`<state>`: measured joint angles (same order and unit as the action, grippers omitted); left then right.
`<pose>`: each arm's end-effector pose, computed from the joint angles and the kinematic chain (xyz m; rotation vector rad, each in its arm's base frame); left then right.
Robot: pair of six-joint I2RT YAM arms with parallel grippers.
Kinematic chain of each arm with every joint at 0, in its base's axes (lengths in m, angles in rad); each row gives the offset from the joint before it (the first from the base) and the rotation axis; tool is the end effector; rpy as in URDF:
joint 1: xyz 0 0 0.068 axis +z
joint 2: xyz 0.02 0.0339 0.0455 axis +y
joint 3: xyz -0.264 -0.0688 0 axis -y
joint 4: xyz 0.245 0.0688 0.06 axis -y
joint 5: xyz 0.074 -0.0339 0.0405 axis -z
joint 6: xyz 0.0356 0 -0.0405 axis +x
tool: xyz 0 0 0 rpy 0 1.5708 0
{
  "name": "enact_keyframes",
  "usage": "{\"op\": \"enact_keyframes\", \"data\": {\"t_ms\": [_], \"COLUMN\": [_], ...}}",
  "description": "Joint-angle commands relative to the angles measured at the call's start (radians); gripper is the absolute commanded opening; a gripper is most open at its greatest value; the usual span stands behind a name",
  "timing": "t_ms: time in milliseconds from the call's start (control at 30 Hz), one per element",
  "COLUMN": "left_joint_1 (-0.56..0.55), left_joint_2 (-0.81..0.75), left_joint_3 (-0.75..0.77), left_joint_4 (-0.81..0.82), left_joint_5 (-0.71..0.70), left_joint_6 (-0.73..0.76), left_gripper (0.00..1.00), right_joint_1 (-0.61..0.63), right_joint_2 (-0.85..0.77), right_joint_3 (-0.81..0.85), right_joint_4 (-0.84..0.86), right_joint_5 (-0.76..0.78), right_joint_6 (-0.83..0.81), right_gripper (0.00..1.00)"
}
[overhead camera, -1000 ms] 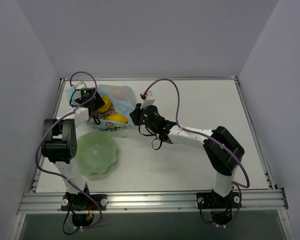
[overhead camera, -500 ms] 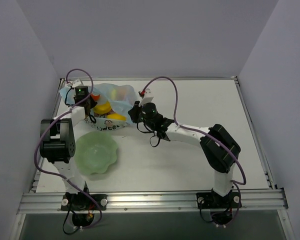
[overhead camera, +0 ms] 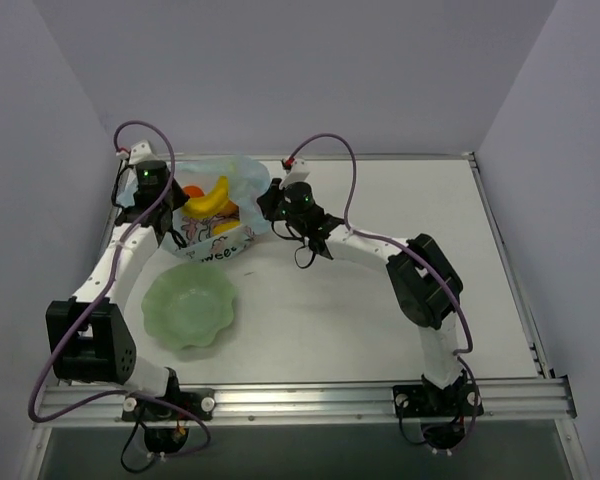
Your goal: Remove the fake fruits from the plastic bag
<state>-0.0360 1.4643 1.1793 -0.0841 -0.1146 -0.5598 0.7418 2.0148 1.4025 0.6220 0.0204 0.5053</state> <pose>0.3458 -0.0084 0.3252 -0.5779 1.8603 -0.2848 0.3529 0.3224 0.2613 -0.1771 1.6346 0.9557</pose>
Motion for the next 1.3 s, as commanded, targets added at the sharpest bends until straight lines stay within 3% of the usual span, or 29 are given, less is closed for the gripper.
{"op": "enact_keyframes", "data": {"t_ms": [0,200,300,567,633,733,833,900,1000,1133,1267], "left_joint_1": [-0.056,-0.128,-0.128,-0.128,-0.127,-0.125,-0.092,-0.050,-0.024,0.030,0.086], "left_joint_2": [-0.044,-0.102,-0.188,-0.436,-0.476,-0.487,-0.351,-0.258,-0.073,0.188,0.462], "left_joint_3": [0.101,0.132,0.108,0.076,0.043,0.028,0.074,0.143,0.362,0.679,1.136], "left_joint_4": [-0.243,-0.442,-0.497,-0.722,-0.702,-0.663,-0.558,-0.522,-0.499,-0.528,-0.661], "left_joint_5": [-0.115,-0.282,-0.280,-0.018,0.105,0.174,0.190,0.277,0.233,0.279,0.317], "left_joint_6": [0.072,0.152,0.190,0.219,0.213,0.209,0.228,0.227,0.262,0.262,0.239], "left_gripper": [0.02,0.02,0.02,0.02,0.02,0.02,0.02,0.02,0.03,0.02,0.02], "right_joint_1": [-0.004,0.004,0.010,0.010,0.011,0.018,0.025,0.025,0.027,0.034,0.033], "right_joint_2": [0.009,-0.007,-0.008,-0.008,-0.013,-0.019,-0.062,-0.112,-0.168,-0.212,-0.205], "right_joint_3": [0.036,0.032,0.039,0.023,0.021,0.023,-0.031,-0.060,-0.071,-0.083,-0.022], "right_joint_4": [0.013,0.010,-0.005,0.018,0.024,0.030,0.059,0.076,0.039,0.022,-0.021], "right_joint_5": [0.001,0.098,0.130,0.102,0.101,0.099,0.119,0.130,0.151,0.174,0.246], "right_joint_6": [0.045,0.117,0.121,0.118,0.119,0.124,0.118,0.096,0.032,-0.016,-0.057], "right_gripper": [0.00,0.00,0.00,0.00,0.00,0.00,0.00,0.00,0.00,0.00,0.00]}}
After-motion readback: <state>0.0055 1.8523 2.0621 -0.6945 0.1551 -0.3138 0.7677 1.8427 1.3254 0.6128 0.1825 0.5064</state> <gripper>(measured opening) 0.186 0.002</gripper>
